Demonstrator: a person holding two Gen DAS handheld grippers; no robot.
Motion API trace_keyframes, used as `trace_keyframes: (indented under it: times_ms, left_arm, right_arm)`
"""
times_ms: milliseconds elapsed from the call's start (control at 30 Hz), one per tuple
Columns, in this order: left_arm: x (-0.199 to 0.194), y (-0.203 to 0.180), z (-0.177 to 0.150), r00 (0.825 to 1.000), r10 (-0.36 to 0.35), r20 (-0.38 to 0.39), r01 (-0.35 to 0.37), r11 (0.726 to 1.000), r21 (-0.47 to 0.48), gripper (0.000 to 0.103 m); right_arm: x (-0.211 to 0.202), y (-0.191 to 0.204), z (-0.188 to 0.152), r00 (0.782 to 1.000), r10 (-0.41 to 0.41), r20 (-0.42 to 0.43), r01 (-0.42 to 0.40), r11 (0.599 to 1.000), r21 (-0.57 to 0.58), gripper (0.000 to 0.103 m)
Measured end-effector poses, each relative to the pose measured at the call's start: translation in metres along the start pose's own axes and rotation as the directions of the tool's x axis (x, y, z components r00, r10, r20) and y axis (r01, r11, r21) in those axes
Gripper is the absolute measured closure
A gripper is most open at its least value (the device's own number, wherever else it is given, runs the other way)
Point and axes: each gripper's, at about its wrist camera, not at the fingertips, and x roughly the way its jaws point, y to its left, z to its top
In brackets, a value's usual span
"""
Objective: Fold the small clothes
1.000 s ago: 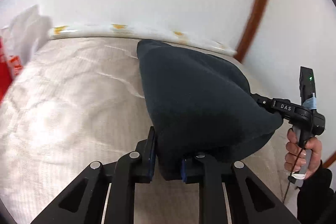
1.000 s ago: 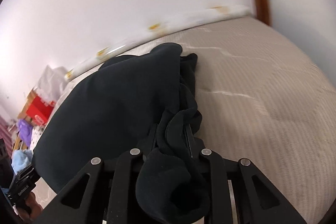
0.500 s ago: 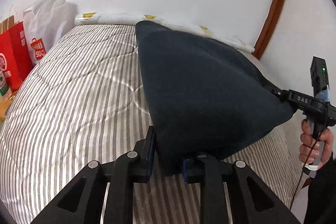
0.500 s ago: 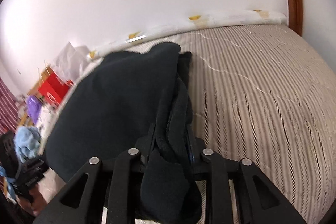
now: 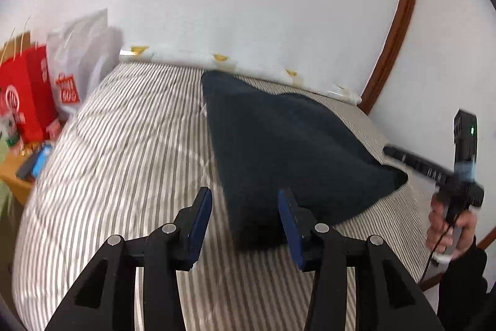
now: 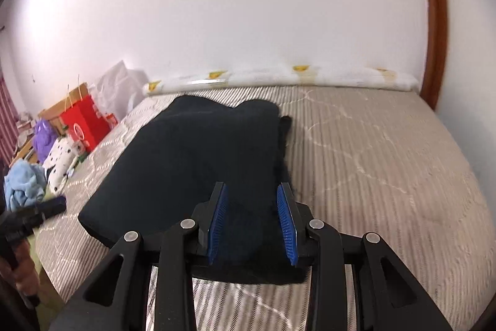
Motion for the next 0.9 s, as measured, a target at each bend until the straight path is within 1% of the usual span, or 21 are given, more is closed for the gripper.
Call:
trace_keyframes:
  times_ms: [67,133,167,200,233,300,367,467,633,733,800,867,900]
  left_arm:
    - [0.015,-0.006,0.011,1.0,0.014,-0.019,-0.014,1.0,0.012,0.061]
    - [0.033,-0.01,0.016,0.998,0.045,-0.047,-0.044,0.999,0.022,0.061]
    - [0.043,-0.01,0.015,0.995,0.072,-0.068,-0.071,0.997,0.022,0.061]
    - [0.05,-0.009,0.013,0.992,0.085,-0.09,-0.083,0.996,0.02,0.061]
    - [0.06,-0.007,0.009,0.988,0.091,-0.122,-0.09,0.996,0.014,0.06]
    - [0.068,-0.004,0.001,0.984,0.096,-0.15,-0.097,0.995,0.005,0.059]
    - [0.069,0.001,-0.005,0.987,0.084,-0.136,-0.086,0.996,-0.011,0.058]
    - [0.068,0.004,-0.007,0.988,0.068,-0.138,-0.073,0.997,-0.031,0.058]
    - [0.067,0.002,-0.008,0.988,0.081,-0.135,-0.083,0.997,-0.008,0.058]
    - [0.065,0.0,-0.006,0.988,0.089,-0.127,-0.089,0.996,0.007,0.058]
    - [0.06,0.003,0.0,0.991,0.083,-0.104,-0.084,0.996,0.0,0.058]
    - [0.058,0.01,0.011,0.993,0.087,-0.081,-0.088,0.996,-0.012,0.058]
    - [0.059,0.015,0.019,0.993,0.091,-0.074,-0.093,0.996,-0.018,0.058]
  right_arm:
    - [0.015,0.001,-0.008,0.999,-0.017,-0.028,0.017,1.0,-0.012,0.07]
    - [0.028,-0.002,-0.02,0.997,-0.068,-0.048,0.066,0.997,-0.04,0.07]
    - [0.033,-0.004,-0.025,0.995,-0.077,-0.071,0.074,0.997,-0.038,0.072]
    - [0.036,-0.007,-0.027,0.994,-0.076,-0.082,0.074,0.997,-0.028,0.073]
    - [0.036,-0.01,-0.03,0.994,-0.071,-0.081,0.07,0.997,-0.012,0.073]
    - [0.034,-0.011,-0.031,0.994,-0.074,-0.084,0.073,0.997,-0.011,0.073]
    - [0.034,-0.011,-0.031,0.993,-0.079,-0.089,0.077,0.997,-0.019,0.073]
    - [0.033,-0.011,-0.031,0.993,-0.078,-0.093,0.076,0.997,-0.022,0.073]
    - [0.03,-0.012,-0.028,0.991,-0.076,-0.113,0.074,0.997,-0.015,0.073]
    - [0.023,-0.011,-0.023,0.99,-0.078,-0.118,0.075,0.997,-0.036,0.071]
    - [0.014,-0.014,-0.011,0.992,-0.078,-0.095,0.074,0.996,-0.043,0.07]
    - [0.012,-0.021,0.011,0.995,-0.074,-0.07,0.072,0.997,-0.033,0.068]
    - [0.014,-0.024,0.023,0.995,-0.074,-0.062,0.072,0.997,-0.03,0.064]
